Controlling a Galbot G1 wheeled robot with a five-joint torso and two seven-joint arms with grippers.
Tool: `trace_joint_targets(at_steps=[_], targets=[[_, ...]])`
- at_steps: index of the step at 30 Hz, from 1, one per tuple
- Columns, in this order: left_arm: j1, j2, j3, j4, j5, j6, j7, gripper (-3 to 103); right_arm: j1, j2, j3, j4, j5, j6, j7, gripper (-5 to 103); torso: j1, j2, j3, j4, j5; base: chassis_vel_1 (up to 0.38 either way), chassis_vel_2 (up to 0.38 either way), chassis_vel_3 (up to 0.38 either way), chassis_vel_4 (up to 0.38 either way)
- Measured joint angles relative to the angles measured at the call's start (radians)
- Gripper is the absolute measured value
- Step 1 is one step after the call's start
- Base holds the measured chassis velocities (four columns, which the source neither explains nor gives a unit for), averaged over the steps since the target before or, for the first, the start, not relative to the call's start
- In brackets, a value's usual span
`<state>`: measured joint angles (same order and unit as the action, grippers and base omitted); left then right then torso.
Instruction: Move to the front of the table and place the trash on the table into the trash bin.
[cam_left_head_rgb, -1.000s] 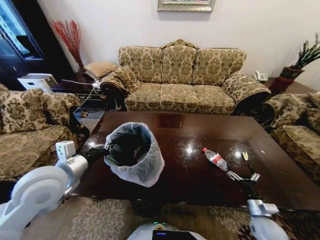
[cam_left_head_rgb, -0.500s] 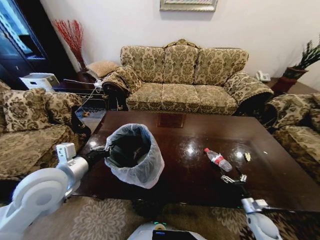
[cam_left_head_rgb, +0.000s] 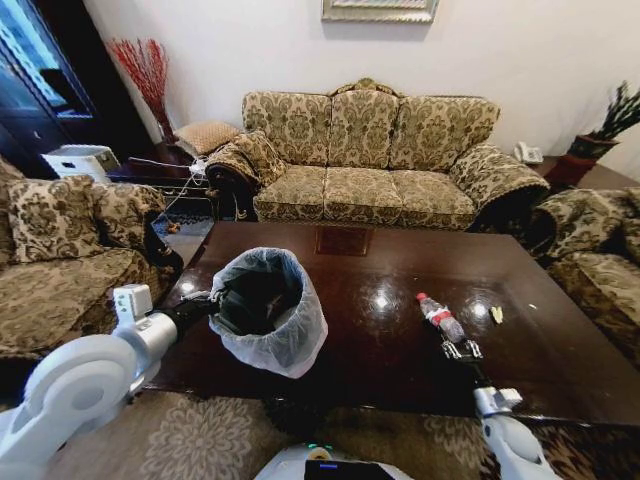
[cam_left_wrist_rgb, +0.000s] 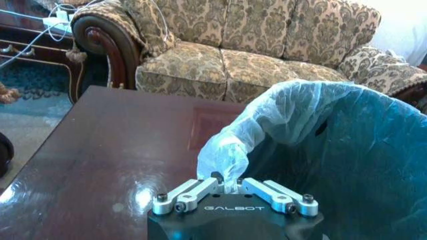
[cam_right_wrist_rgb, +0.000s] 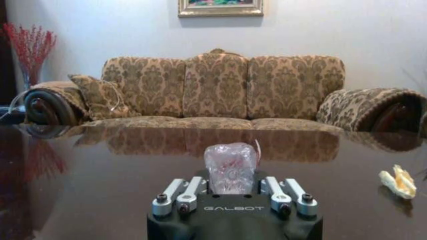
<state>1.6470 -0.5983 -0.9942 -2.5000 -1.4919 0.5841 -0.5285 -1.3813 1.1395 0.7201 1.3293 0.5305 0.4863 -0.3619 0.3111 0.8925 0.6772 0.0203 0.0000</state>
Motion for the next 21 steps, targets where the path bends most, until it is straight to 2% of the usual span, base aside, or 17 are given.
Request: trace_joint_targets(at_steps=[2,5,6,11,16,18,19,21], targets=[[0.003,0.001,-0.002,0.000,0.001,0.000,0.000,1,0.000,-0.001,-0.001,0.000,0.002,0.005,0.003,27,0.000,0.000,0.000,0.0000,0.0000,0.000,0.000,0.000,0.000],[0.005,0.001,-0.003,0.000,0.001,-0.001,0.000,1,-0.002,-0.001,-0.003,0.001,0.004,0.007,0.003,24,0.000,0.000,0.000,0.0000,0.0000,0.000,0.000,0.000,0.000],[0.007,-0.001,-0.004,0.000,0.002,-0.001,0.000,1,-0.003,0.000,-0.004,0.005,0.006,0.008,0.004,18,0.000,0.000,0.000,0.0000,0.0000,0.000,0.000,0.000,0.000],[0.016,-0.001,-0.009,0.000,0.003,-0.001,-0.001,1,-0.009,0.002,-0.004,0.025,0.011,0.013,0.011,16,0.000,0.000,0.000,0.0000,0.0001,0.000,0.000,0.000,0.000],[0.019,0.002,-0.013,0.000,0.006,-0.001,-0.002,1,-0.044,-0.013,0.016,0.134,0.065,0.000,-0.007,16,0.000,0.000,0.000,-0.0001,0.0000,0.000,0.000,0.000,0.000],[0.019,0.002,-0.013,0.000,0.010,-0.001,-0.002,1,-0.074,-0.026,0.031,0.264,0.127,-0.052,-0.021,16,0.000,0.000,0.000,-0.0001,0.0001,0.000,0.000,0.000,0.000],[0.019,0.002,-0.013,0.000,0.010,-0.001,-0.002,1,-0.074,-0.026,0.031,0.264,0.127,-0.052,-0.021,16,0.000,0.000,0.000,-0.0001,0.0001,0.000,0.000,0.000,0.000],[0.018,0.007,-0.010,0.000,0.029,-0.004,-0.002,1,-0.105,-0.041,0.035,0.436,0.206,-0.138,-0.013,16,0.000,0.000,0.000,0.0000,-0.0001,0.000,0.000,0.000,0.000]])
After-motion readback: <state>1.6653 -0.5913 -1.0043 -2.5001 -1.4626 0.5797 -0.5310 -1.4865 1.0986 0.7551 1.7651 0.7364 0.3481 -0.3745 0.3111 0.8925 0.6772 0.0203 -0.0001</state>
